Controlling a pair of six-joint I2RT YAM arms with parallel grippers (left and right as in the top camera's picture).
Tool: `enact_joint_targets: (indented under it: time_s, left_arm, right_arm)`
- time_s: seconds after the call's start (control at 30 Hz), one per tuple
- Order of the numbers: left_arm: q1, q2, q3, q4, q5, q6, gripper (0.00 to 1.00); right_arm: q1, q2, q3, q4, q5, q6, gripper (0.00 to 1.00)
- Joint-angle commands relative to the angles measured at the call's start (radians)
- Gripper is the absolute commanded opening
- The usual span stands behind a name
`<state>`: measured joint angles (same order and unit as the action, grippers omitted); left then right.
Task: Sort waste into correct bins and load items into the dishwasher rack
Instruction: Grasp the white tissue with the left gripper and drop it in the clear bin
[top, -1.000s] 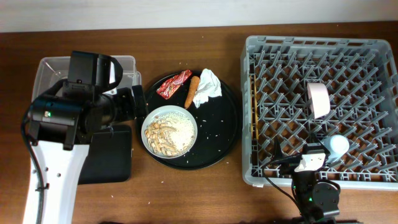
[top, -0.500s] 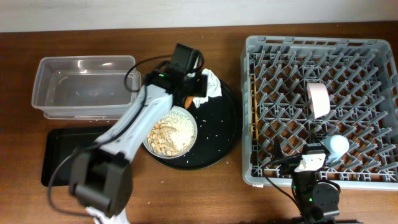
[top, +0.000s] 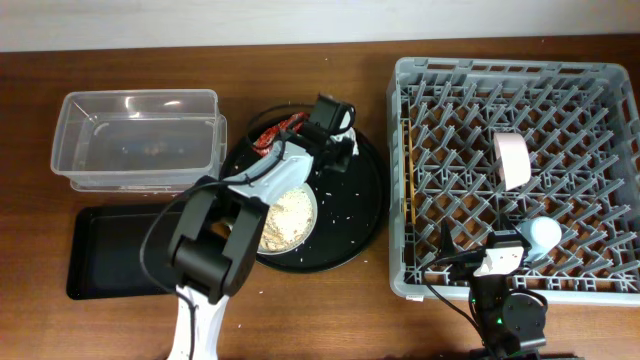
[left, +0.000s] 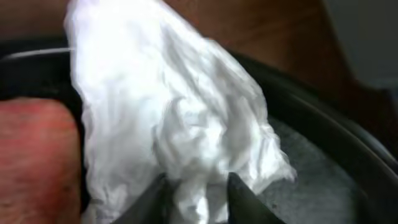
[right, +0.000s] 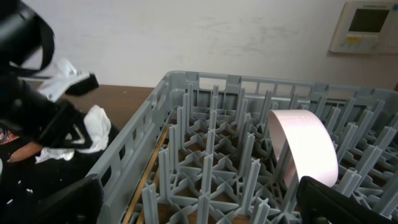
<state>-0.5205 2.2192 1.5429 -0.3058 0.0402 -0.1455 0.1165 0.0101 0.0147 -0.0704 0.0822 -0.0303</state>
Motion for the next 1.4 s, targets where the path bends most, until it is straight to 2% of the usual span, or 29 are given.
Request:
enact_joint_targets:
  time_s: [0.0,0.03,0.1,0.2,0.33,0.47,0.6,0.63,0.67,0.73,0.77,0.87,0.93,1.0,1.07,1.2,1.37]
  left_arm:
    - [0.003,0.002,0.04,-0.048,0.024,0.005,0.14]
    - [0.003,-0.012,0.069,-0.086,0.024,0.005,0.07]
    - [0.003,-0.055,0.141,-0.179,0.024,0.005,0.01]
    - [0.005,-0.139,0.281,-0.37,0.01,0.005,0.01]
    - [0.041,-0.234,0.391,-0.605,-0.168,-0.044,0.01]
    - [0.194,-0.262,0.387,-0.742,-0.325,-0.121,0.01]
    - [0.367,-0.219,0.369,-0.797,-0.317,-0.2,0.03]
    - [0.399,-0.204,0.369,-0.798,-0.296,-0.2,0.06]
    - [0.425,-0.191,0.369,-0.798,-0.272,-0.199,0.17]
    - [0.454,-0.176,0.369,-0.788,-0.21,-0.198,0.47]
    - [0.46,-0.177,0.37,-0.784,-0.185,-0.198,0.57]
    - [0.444,-0.187,0.397,-0.783,-0.111,-0.18,0.6]
    - [0.386,-0.185,0.401,-0.771,-0.016,-0.084,0.59]
    - [0.322,-0.171,0.385,-0.739,-0.022,0.029,0.57]
    - [0.24,-0.122,0.36,-0.671,-0.092,0.15,0.56]
    - [0.17,0.005,0.359,-0.582,-0.197,0.178,0.55]
    - [0.177,0.122,0.359,-0.501,-0.198,0.177,0.52]
  right_arm:
    - [-0.006,-0.006,-0.009,-0.001,0.005,0.001,0.98]
    - [-0.006,-0.006,-0.009,0.0,0.005,0.001,0.98]
    - [-0.006,-0.006,-0.009,-0.001,0.005,0.001,0.98]
    - [-0.006,-0.006,-0.009,-0.001,0.005,0.001,0.98]
    - [-0.006,-0.006,-0.009,-0.001,0.005,0.001,0.98]
    - [-0.006,-0.006,-0.009,-0.001,0.005,0.001,0.98]
    - [-0.006,-0.006,-0.009,-0.001,0.005,0.001,0.98]
    - [-0.006,-0.006,-0.009,0.0,0.005,0.001,0.98]
    - [-0.006,-0.006,-0.009,-0.001,0.005,0.001,0.98]
    - [-0.006,-0.006,-0.009,-0.001,0.005,0.001,0.98]
    - [-0.006,-0.006,-0.009,-0.001,0.005,0.001,0.98]
    - [-0.006,-0.006,-0.009,-0.001,0.005,0.001,0.98]
    - [-0.006,-0.006,-0.009,-0.001,0.005,0.001,0.98]
    - [-0.006,-0.006,-0.009,-0.001,0.005,0.001,0.98]
    - [-0.006,-0.006,-0.009,0.0,0.005,0.001,0.98]
    - [-0.006,-0.006,-0.009,-0.001,0.005,0.001,0.98]
    - [-0.006,-0.006,-0.009,-0.001,0.005,0.001,0.98]
